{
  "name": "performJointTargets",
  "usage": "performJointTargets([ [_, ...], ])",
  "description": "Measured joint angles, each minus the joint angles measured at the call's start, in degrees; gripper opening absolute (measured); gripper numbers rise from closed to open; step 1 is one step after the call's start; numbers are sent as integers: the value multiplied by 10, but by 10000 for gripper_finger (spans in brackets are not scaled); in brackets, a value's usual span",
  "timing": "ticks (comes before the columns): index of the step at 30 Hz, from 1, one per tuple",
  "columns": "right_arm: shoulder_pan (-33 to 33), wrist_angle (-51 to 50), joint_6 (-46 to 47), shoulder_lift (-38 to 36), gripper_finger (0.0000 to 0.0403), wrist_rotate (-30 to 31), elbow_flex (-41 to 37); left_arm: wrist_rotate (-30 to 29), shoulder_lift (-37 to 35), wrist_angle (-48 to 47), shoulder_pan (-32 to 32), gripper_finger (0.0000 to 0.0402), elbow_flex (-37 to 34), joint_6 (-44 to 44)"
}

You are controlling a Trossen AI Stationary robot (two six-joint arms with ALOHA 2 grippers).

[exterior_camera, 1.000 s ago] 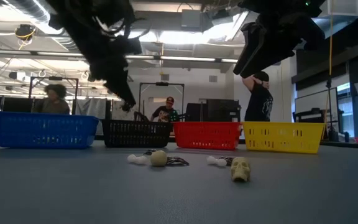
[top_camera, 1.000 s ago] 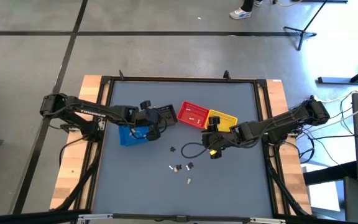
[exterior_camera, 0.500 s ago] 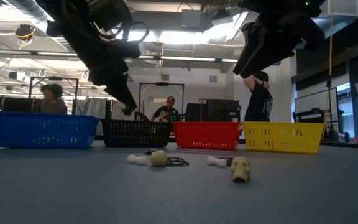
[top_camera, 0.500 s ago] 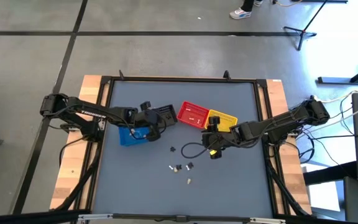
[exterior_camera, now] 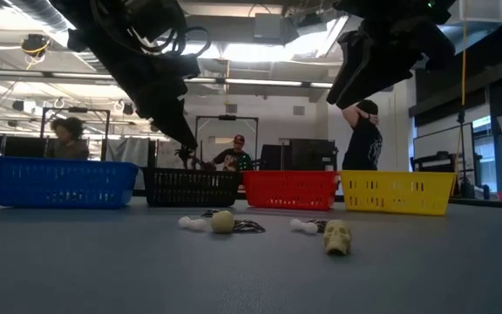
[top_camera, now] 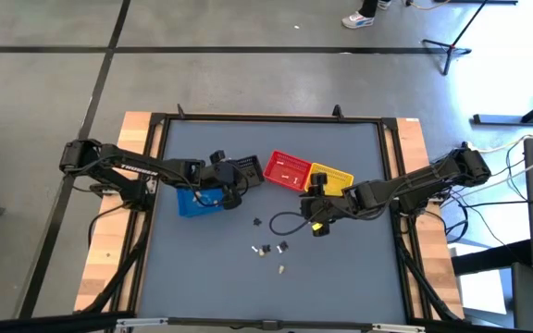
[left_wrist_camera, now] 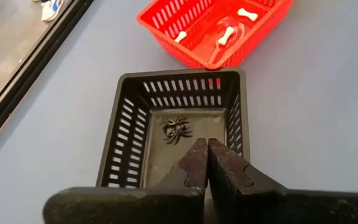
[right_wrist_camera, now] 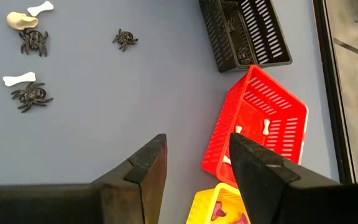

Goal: Sort Halloween decoration
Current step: Put the black spider toy into the black bin, then put the yellow skull toy into the blue bin

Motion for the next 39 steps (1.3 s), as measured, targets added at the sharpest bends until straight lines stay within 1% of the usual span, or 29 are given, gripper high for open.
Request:
performJointTargets([
  [3,0,11,2,0,172,0,0,0,0,0,1,23,0,0],
  [5,0,19,5,0,172,-12,0,0,0,0,4,43,0,0],
  [9,0,30,6,0,172,-84,0,0,0,0,13,81,0,0],
  [13,0,53,7,0,172,-166,0,-1,0,0,16,99,0,0],
  [17,0,93,7,2,172,-242,0,0,0,-1,14,102,4,0],
  [20,0,110,7,5,172,-295,0,0,0,0,6,100,21,0],
  [25,1,132,6,19,172,-357,1,21,0,-2,-17,98,61,3],
  [28,1,134,5,30,172,-382,0,33,0,-4,-35,98,83,4],
  [33,1,177,5,63,172,-429,0,34,0,-9,-72,98,103,4],
  [39,1,212,5,107,172,-440,0,34,-1,-37,-121,98,112,4],
])
